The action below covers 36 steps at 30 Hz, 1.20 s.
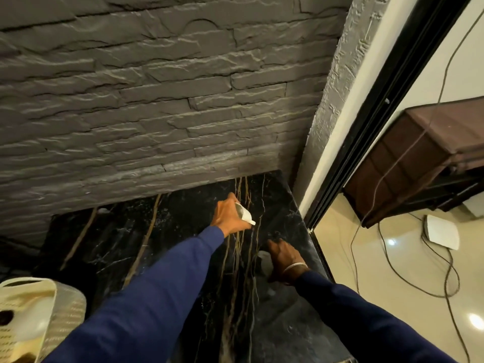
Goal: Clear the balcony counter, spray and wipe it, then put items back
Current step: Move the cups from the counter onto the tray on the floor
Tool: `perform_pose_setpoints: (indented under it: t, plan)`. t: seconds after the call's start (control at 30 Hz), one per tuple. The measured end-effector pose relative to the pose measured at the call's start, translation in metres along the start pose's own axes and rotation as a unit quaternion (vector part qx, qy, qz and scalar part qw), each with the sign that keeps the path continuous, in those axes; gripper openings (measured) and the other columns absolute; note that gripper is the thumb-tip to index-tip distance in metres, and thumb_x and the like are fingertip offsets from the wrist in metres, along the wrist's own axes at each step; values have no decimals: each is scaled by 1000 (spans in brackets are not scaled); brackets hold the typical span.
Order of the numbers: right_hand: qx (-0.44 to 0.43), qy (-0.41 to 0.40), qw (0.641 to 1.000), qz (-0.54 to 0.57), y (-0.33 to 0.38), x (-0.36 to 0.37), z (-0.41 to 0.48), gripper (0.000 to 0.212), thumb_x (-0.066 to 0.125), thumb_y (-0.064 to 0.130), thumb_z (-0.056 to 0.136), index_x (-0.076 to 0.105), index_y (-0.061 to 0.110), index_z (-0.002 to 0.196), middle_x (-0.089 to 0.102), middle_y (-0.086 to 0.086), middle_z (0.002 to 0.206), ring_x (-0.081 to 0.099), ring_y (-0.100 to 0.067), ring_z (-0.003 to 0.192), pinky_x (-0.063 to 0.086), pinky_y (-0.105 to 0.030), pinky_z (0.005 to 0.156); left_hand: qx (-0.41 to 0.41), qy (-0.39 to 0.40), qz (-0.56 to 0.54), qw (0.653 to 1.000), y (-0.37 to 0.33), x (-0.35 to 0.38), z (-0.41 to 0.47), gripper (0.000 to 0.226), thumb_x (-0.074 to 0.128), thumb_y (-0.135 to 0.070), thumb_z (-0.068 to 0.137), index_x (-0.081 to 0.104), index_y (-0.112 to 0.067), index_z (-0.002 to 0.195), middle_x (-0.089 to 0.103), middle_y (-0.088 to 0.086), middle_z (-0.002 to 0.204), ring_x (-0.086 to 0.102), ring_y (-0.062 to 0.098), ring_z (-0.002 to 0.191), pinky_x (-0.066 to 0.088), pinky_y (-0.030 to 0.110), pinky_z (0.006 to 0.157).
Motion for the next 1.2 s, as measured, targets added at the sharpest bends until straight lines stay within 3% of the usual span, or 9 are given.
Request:
perform_pose_setpoints:
  t: [0.13, 0.33, 0.5, 0.6, 0.83, 0.93, 1.03, 1.13, 1.2]
  plan:
    - [12, -26, 997, 65, 14, -17, 10, 62, 86, 31, 64, 58, 23, 120, 59, -3, 124, 57, -21, 115, 46, -32, 98, -4, -36, -16, 999, 15, -20, -20, 67, 95, -35, 50, 63, -20, 107, 68, 2, 108, 62, 17, 99, 47, 24, 75]
    - [44, -85, 977, 190, 52, -22, 35, 91, 90, 40, 50, 45, 19, 126, 54, -5, 126, 52, -25, 117, 49, -40, 98, -77, -98, -24, 992, 63, -58, -65, 82, 97, -34, 45, 62, -13, 116, 66, 9, 114, 62, 25, 106, 55, 33, 86]
    - [-4, -128, 965, 230, 103, -21, 45, 80, 93, 33, 53, 50, 10, 116, 65, -5, 110, 63, -24, 104, 47, -25, 79, -112, -135, -6, 984, 106, -94, -103, 78, 96, -34, 46, 65, -16, 115, 67, 7, 116, 62, 25, 107, 51, 31, 87]
    - [-36, -160, 956, 243, 131, -16, 44, 79, 93, 38, 48, 51, 12, 109, 60, 4, 94, 65, -23, 93, 49, -27, 73, -118, -148, -5, 982, 126, -107, -122, 79, 96, -32, 43, 66, -19, 114, 69, 5, 114, 64, 23, 106, 52, 29, 87]
    - [-123, -185, 939, 264, 189, -15, 39, 85, 94, 36, 47, 45, 19, 115, 60, 6, 100, 59, -12, 87, 45, -24, 73, -148, -178, -30, 972, 160, -127, -157, 77, 96, -33, 37, 66, -24, 108, 70, 1, 108, 66, 20, 100, 55, 29, 80]
    - [-185, -188, 937, 230, 224, -16, 38, 89, 94, 32, 45, 52, 14, 121, 63, -2, 107, 61, -19, 99, 47, -26, 84, -157, -208, -47, 964, 175, -143, -177, 80, 96, -33, 38, 64, -22, 110, 69, 2, 109, 65, 21, 102, 55, 31, 81]
    - [-275, -201, 924, 173, 278, -20, 28, 79, 93, 32, 43, 63, 6, 111, 60, -4, 105, 56, -26, 106, 46, -32, 93, -175, -249, -60, 951, 199, -168, -211, 80, 96, -33, 39, 63, -22, 111, 69, 2, 110, 65, 22, 103, 54, 31, 82]
    - [-337, -166, 910, 178, 336, -17, 9, 67, 96, 22, 43, 69, 4, 101, 54, 13, 99, 53, -24, 110, 31, -18, 93, -180, -282, -53, 941, 231, -193, -256, 82, 96, -34, 38, 62, -21, 112, 69, 2, 109, 64, 22, 102, 50, 28, 82]
    - [-341, -136, 913, 180, 378, -8, -6, 69, 95, 31, 43, 68, 13, 103, 60, 3, 105, 55, -16, 105, 29, -10, 84, -192, -300, -34, 934, 259, -209, -295, 85, 95, -36, 35, 63, -23, 113, 69, 0, 110, 63, 23, 103, 52, 30, 85]
Point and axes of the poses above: each hand's wrist, its own z-axis towards the middle knuckle, its own x-axis out of the palm, y = z × x, the point moved 1 cm from there along z, towards the middle knuckle
